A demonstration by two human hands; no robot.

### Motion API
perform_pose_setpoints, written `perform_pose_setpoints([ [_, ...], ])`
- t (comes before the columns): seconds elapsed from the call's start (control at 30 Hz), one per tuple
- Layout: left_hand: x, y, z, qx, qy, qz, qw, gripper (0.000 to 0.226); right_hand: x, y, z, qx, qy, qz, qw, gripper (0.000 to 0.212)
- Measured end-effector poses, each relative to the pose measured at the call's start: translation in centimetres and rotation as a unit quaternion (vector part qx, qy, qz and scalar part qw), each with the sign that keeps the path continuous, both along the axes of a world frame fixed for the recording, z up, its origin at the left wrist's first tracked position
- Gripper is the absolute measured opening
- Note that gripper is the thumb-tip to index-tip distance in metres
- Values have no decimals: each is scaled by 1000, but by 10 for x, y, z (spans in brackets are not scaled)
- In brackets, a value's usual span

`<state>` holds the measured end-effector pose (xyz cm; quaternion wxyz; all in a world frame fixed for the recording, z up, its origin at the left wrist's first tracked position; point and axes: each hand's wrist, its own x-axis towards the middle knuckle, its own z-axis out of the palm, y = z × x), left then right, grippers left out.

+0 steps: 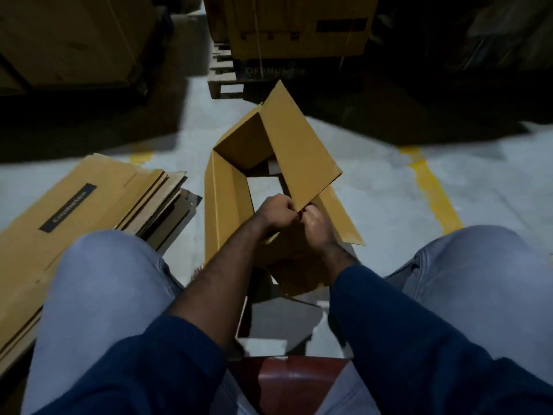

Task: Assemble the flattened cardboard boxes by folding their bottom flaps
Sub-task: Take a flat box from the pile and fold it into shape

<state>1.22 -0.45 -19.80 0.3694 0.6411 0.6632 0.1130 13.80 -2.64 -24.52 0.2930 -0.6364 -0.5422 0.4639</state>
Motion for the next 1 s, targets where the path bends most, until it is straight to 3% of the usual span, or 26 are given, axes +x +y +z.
perform_pose_setpoints([
  [0.13,-22,6,36,0,-50,-25,998,7,3,-2,24,29,-148,142,978,46],
  [0.23,-26,0,62,-30,-136,-70,988,5,3,-8,38,90,-226,92,966,49],
  [0.3,-26,-4,78,-36,-125,-85,988,18,4,-8,46,129,-232,38,963,43],
  [0.43,-27,-12,118,-9,59,-67,996,54,0,-4,72,166,-213,5,963,26],
  [0.53,-23,-24,149,10,227,-108,968,67,-6,-8,91,201,-228,11,953,20],
  [0.63,-16,-41,180,100,330,-63,936,55,-4,-12,108,199,-239,0,951,41],
  [0.7,-16,-53,189,192,338,25,921,41,2,-17,115,185,-228,-25,956,57],
  [0.8,-21,-71,178,353,274,160,880,39,4,-33,112,172,-167,-59,969,60],
  [0.87,-25,-81,165,369,180,274,870,50,-2,-50,106,159,-138,-67,975,61],
  [0.93,-28,-85,158,237,-68,398,884,54,-11,-66,103,163,-149,-53,974,59],
  [0.97,-33,-83,155,126,-251,444,851,55,-16,-73,101,174,-163,-35,971,57],
  [1.0,-41,-82,154,19,-415,457,787,64,-20,-80,100,190,-179,-11,965,56],
])
